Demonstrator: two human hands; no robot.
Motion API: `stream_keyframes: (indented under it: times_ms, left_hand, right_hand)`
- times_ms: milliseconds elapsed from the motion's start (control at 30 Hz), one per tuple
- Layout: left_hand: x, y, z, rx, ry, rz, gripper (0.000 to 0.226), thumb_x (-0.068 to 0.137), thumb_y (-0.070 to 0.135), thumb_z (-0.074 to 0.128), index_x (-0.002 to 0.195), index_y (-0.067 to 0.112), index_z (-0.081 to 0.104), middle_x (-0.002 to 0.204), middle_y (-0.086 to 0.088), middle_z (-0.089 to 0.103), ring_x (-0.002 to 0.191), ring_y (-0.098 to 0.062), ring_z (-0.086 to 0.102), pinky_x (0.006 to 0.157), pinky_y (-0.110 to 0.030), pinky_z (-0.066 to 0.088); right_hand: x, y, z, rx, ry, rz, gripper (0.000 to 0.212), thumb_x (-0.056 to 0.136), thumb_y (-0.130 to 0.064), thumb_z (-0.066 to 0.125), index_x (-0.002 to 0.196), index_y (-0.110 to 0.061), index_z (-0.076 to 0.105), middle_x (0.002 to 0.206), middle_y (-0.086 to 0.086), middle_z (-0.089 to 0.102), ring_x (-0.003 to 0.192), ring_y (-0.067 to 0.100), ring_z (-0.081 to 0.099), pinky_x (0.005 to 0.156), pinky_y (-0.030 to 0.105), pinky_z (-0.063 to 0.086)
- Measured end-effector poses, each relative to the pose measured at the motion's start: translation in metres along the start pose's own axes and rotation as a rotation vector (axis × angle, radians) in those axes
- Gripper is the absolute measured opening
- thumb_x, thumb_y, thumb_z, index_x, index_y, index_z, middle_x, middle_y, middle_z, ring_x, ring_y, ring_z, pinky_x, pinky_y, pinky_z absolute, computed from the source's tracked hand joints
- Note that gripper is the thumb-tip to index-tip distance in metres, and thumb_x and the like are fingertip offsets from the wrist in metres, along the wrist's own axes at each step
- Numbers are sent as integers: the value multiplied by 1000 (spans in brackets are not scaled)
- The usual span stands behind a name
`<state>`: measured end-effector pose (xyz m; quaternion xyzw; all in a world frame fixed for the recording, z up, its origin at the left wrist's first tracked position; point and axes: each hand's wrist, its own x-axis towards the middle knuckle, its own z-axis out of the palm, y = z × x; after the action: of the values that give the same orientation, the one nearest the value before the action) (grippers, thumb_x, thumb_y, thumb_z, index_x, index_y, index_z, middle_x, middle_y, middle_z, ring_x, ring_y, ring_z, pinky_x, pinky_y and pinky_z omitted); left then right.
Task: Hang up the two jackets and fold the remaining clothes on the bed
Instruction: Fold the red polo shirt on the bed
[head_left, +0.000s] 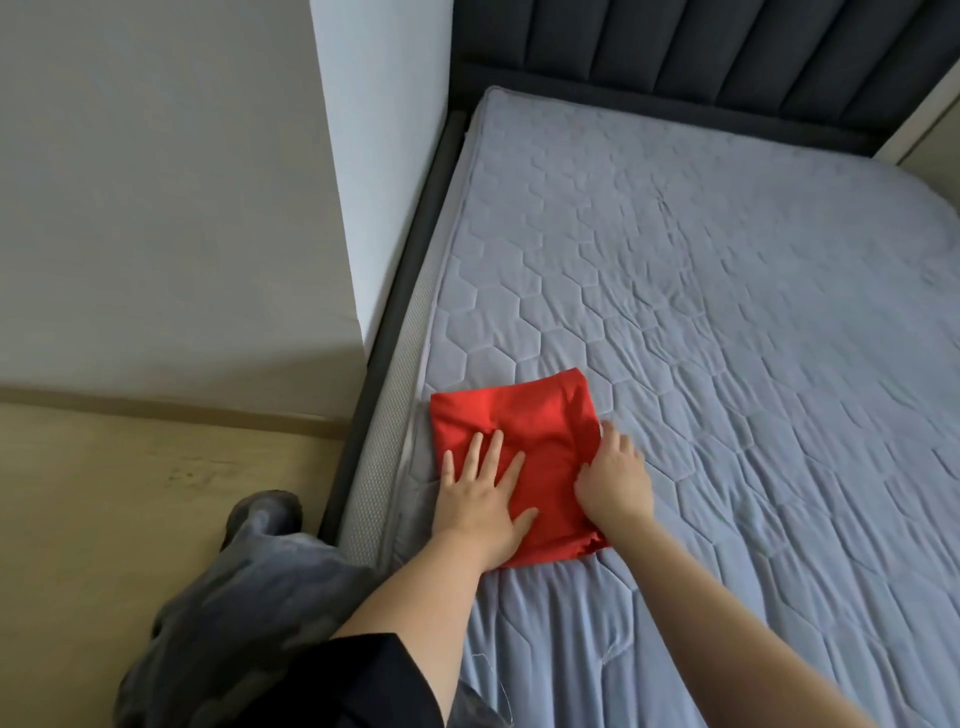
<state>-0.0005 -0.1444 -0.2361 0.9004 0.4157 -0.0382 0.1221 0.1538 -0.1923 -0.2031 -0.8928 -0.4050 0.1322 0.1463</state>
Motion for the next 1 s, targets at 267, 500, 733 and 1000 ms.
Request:
stream_keyframes:
  times_ms: [267, 500, 733, 1000]
  left_hand:
    - [9, -7, 4, -103, 31, 9, 62, 92, 51, 36, 148, 30, 20, 159, 2, -6, 146, -19, -6, 114, -52, 0]
    - [15, 1, 5, -129, 201, 54, 65, 88, 46, 42, 147, 25, 27, 159, 1, 3, 146, -20, -1, 113, -52, 3]
    - [25, -1, 15, -47, 71, 58, 72, 90, 56, 33, 151, 31, 5, 158, -3, -14, 145, -24, -15, 113, -53, -2]
    - [26, -1, 16, -45, 38, 56, 71, 91, 58, 30, 150, 33, 0, 157, -2, -18, 144, -24, -18, 113, -52, -4]
  right_hand:
    - [39, -21, 19, -349, -26, -565, 49, 100, -33, 33, 148, -25, 27, 158, -2, 14, 146, 21, 3, 116, 46, -2]
    - [51, 19, 43, 16, -121, -156, 56, 100, -40, 30, 151, -21, 15, 159, 1, 12, 146, 14, 8, 116, 43, 4]
    - [50, 17, 29, 555, -86, 99, 59, 89, -29, 63, 138, -7, 38, 135, 10, 48, 120, 20, 46, 96, 24, 34]
    - [48, 32, 13, 845, -510, 285, 38, 80, -37, 71, 108, -12, 65, 97, 7, 73, 90, 21, 69, 83, 37, 55]
